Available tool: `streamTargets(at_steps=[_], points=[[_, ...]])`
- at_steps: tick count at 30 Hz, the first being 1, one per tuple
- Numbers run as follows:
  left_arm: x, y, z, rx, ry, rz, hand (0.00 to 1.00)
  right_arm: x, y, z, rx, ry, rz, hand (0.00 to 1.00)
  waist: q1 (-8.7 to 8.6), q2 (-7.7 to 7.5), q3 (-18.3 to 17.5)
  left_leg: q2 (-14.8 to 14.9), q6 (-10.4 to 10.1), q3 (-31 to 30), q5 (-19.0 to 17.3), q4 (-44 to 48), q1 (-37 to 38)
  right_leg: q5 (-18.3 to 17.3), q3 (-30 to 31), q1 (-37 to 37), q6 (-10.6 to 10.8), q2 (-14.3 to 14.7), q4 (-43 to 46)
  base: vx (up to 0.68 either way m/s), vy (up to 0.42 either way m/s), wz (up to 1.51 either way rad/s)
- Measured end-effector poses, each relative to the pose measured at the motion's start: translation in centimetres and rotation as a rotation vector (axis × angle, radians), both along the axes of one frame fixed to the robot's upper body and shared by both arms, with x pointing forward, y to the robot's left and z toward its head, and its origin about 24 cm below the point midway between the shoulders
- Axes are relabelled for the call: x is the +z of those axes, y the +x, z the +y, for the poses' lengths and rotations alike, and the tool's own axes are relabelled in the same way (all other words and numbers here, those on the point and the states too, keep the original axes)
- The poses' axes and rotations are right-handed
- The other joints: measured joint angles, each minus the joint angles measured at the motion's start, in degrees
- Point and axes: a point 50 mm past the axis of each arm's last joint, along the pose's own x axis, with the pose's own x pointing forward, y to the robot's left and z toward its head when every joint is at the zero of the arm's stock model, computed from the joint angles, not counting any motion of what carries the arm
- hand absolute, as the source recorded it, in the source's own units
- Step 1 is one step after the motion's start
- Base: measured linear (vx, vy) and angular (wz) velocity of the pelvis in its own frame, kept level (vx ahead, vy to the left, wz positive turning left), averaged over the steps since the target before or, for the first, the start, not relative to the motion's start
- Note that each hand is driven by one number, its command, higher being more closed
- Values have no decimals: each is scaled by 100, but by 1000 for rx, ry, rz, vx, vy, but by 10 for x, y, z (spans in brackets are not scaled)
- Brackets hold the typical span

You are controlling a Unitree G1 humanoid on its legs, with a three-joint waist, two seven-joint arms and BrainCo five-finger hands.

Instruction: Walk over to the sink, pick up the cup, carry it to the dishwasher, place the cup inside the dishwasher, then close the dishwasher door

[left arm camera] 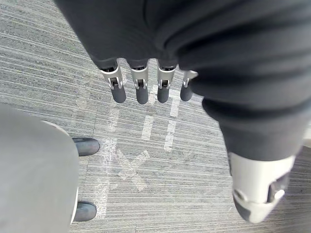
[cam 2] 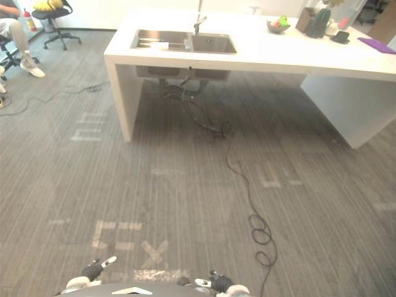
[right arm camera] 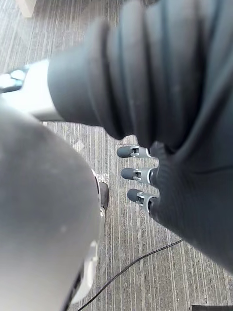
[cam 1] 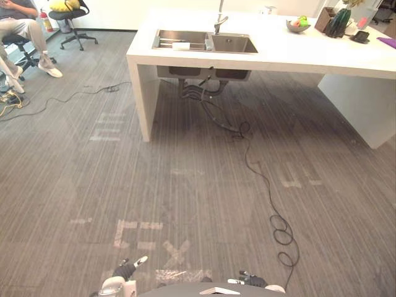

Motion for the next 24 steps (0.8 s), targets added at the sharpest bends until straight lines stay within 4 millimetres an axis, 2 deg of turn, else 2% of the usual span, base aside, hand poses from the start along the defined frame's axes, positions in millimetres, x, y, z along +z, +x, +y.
streamTargets(at_steps=[17,24], points=[[-2,-3,0,14,-23,51,0,-1,-2,0,-22,8,26,0,-12,-13,-27,-14,15,-39,13,-1,1,6,-24,10,-8,-8,1,0,0,0],[-4,-8,1,81,-54,89,0,-1,-2,0,-26,9,27,0,-25,-13,-34,-14,21,-37,22,-2,18,7,-26,27,-9,-8,0,0,0,0]])
